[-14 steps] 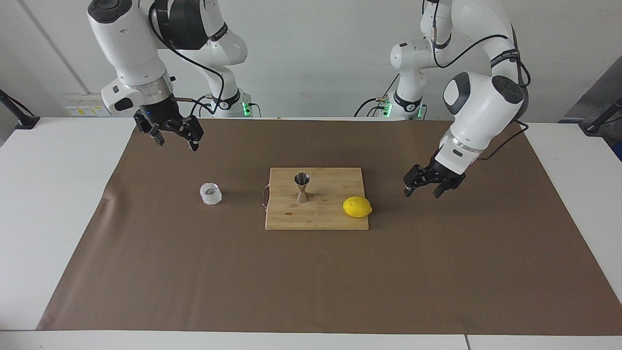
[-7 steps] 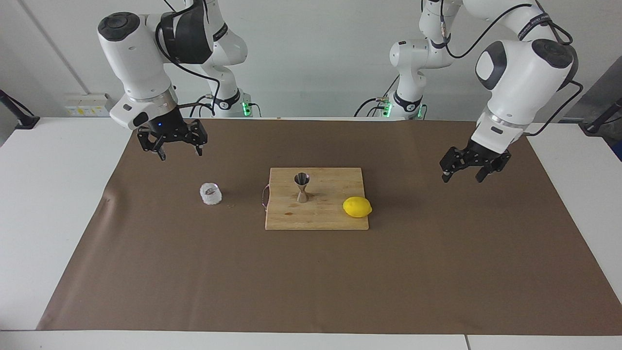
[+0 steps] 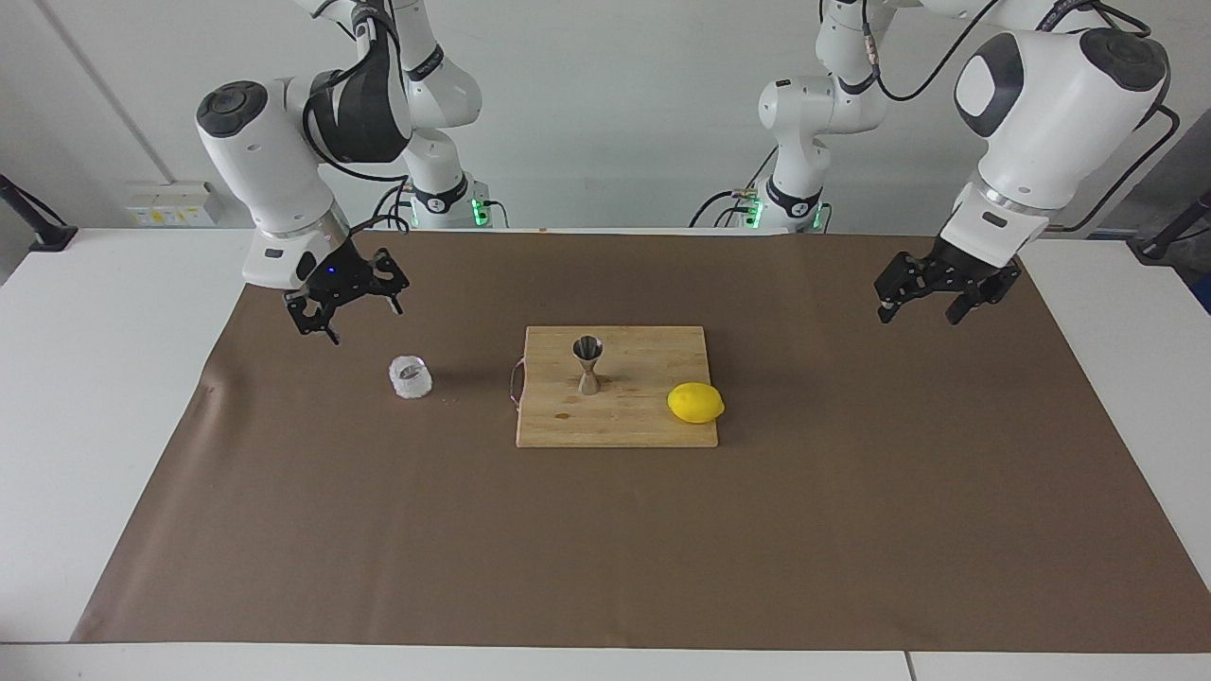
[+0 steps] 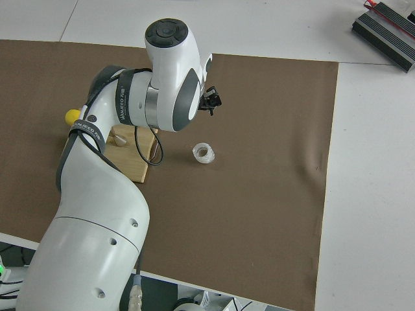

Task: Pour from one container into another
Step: 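Withdraw the left gripper while the right gripper reaches the white cup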

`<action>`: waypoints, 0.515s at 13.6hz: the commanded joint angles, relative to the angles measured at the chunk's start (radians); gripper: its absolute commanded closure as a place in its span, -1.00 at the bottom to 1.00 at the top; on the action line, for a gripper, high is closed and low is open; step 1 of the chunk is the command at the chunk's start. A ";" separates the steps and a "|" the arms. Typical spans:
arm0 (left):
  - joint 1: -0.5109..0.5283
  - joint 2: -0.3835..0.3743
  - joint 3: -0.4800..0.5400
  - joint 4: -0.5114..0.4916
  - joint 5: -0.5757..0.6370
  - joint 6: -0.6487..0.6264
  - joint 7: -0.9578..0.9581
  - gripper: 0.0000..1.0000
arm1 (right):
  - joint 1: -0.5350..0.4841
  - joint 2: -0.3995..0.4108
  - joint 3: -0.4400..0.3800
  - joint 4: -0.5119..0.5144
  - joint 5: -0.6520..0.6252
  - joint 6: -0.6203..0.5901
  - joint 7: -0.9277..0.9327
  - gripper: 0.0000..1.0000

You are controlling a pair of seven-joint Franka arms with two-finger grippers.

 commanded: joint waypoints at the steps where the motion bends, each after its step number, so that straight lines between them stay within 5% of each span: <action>1: 0.005 -0.057 0.009 -0.048 0.016 -0.063 0.013 -1.00 | -0.062 0.021 0.008 -0.052 0.086 0.058 -0.260 -1.00; 7: 0.005 -0.074 0.015 -0.048 0.023 -0.091 0.013 -1.00 | -0.125 0.096 0.006 -0.106 0.278 0.154 -0.752 -1.00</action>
